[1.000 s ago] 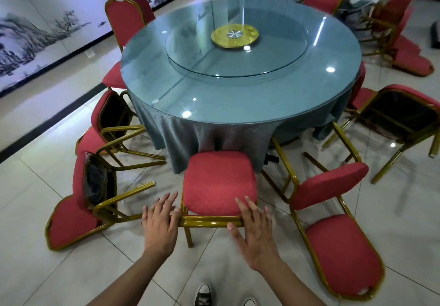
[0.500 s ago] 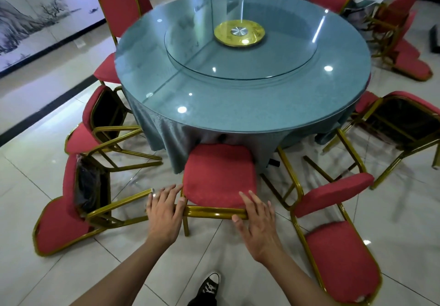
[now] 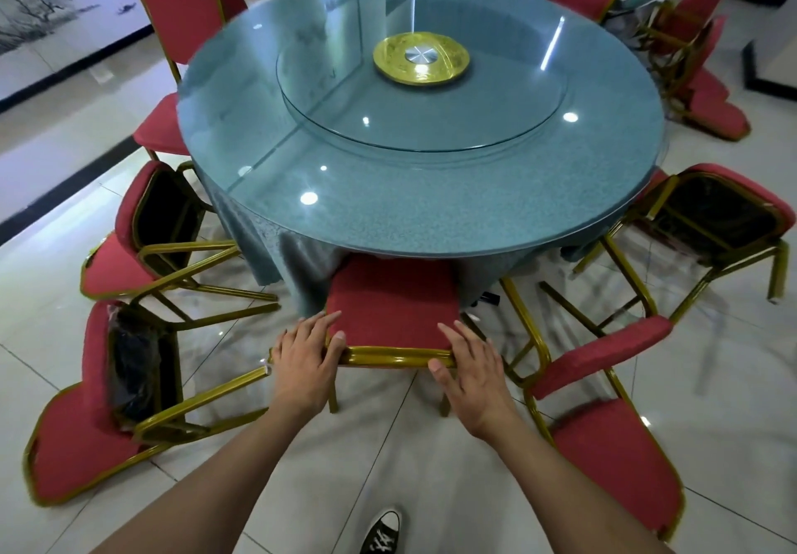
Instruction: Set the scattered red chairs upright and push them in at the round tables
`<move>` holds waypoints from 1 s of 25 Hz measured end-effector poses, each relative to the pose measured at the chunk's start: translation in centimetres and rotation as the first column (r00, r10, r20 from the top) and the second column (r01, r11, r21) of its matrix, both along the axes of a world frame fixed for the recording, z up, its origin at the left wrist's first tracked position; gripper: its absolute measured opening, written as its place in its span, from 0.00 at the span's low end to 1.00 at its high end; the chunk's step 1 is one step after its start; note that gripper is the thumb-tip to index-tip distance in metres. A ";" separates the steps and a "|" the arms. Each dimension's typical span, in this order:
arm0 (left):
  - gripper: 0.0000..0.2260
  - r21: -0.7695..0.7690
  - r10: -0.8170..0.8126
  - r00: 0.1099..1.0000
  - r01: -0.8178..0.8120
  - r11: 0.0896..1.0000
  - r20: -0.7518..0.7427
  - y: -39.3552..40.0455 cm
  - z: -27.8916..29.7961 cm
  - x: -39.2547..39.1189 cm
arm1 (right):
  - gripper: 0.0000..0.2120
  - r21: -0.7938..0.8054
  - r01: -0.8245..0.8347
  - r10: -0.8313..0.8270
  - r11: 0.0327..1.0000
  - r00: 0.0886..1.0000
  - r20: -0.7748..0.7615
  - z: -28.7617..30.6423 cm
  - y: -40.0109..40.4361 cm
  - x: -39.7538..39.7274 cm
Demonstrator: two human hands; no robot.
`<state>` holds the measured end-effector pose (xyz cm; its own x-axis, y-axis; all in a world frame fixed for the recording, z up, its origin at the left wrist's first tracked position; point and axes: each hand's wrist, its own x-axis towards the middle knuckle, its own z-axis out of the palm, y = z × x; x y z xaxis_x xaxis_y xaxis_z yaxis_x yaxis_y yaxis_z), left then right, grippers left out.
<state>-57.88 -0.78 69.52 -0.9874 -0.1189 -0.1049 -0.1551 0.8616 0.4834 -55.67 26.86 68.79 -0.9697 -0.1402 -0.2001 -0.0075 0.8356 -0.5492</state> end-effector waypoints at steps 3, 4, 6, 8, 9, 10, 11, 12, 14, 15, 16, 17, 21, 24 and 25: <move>0.32 -0.006 -0.014 0.999 0.014 1.000 0.039 -0.7 0.0 -1.2 | 0.36 0.016 -0.008 0.007 1.000 1.000 0.022 0.3 -0.4 -1.2; 0.32 -0.001 -0.025 0.999 0.025 1.000 0.046 -0.8 0.0 -1.5 | 0.36 0.024 -0.008 0.007 1.000 1.000 0.025 0.4 -0.5 -1.5; 0.32 0.025 -0.031 0.998 0.030 0.999 0.045 -0.7 0.2 -2.1 | 0.36 0.047 -0.012 0.010 0.999 0.999 0.044 0.5 -0.5 -2.1; 0.31 0.064 -0.027 0.999 0.025 0.998 0.028 -0.8 0.6 -3.0 | 0.35 0.059 -0.008 0.005 0.998 0.998 0.061 0.8 -0.7 -2.9; 0.31 0.076 -0.024 0.999 0.022 0.997 0.024 -0.9 0.7 -3.3 | 0.34 0.059 -0.006 0.002 0.998 0.998 0.066 1.0 -0.9 -3.1; 0.32 0.079 -0.024 1.000 0.022 0.997 0.019 -1.1 0.7 -3.6 | 0.33 0.056 -0.003 0.000 0.998 0.998 0.069 1.1 -1.1 -3.3; 0.32 0.080 -0.026 1.000 0.025 0.997 0.015 -1.3 0.8 -3.6 | 0.32 0.057 0.001 -0.005 0.998 0.997 0.071 1.1 -1.3 -3.4; 0.32 0.078 -0.033 0.999 0.032 0.996 0.013 -1.4 0.8 -3.6 | 0.32 0.063 0.006 -0.010 0.998 0.997 0.073 1.1 -1.5 -3.4; 0.32 0.066 -0.044 0.999 0.042 0.997 0.019 -1.6 1.0 -3.5 | 0.33 0.087 0.003 -0.009 0.996 0.998 0.067 0.9 -1.6 -3.2; 0.32 0.064 -0.048 0.999 0.046 0.997 0.023 -1.6 1.2 -3.6 | 0.33 0.105 -0.001 -0.006 0.995 0.998 0.064 0.8 -1.7 -3.2; 0.33 0.070 -0.052 0.998 0.050 0.996 0.027 -1.5 1.2 -3.6 | 0.33 0.124 -0.004 -0.004 0.992 0.998 0.067 0.9 -1.6 -3.2; 0.33 0.074 -0.058 0.998 0.055 0.996 0.035 -1.5 1.2 -3.6 | 0.33 0.142 -0.009 -0.001 0.990 0.997 0.074 1.0 -1.5 -3.3; 0.36 0.023 -0.074 0.993 0.072 0.997 0.089 -1.9 0.9 -2.8 | 0.32 0.166 0.003 -0.012 0.986 0.999 0.051 2.6 -1.7 -2.3; 0.23 -0.085 -0.173 0.985 0.170 0.982 -0.024 -1.1 2.6 -0.7 | 0.32 0.125 0.077 -0.079 0.989 0.997 0.013 4.5 -1.0 -0.4; 0.21 -0.130 -0.246 0.961 0.230 0.964 -0.123 -0.6 3.1 0.3 | 0.31 0.115 0.095 -0.096 0.989 0.995 0.008 5.2 -0.4 0.4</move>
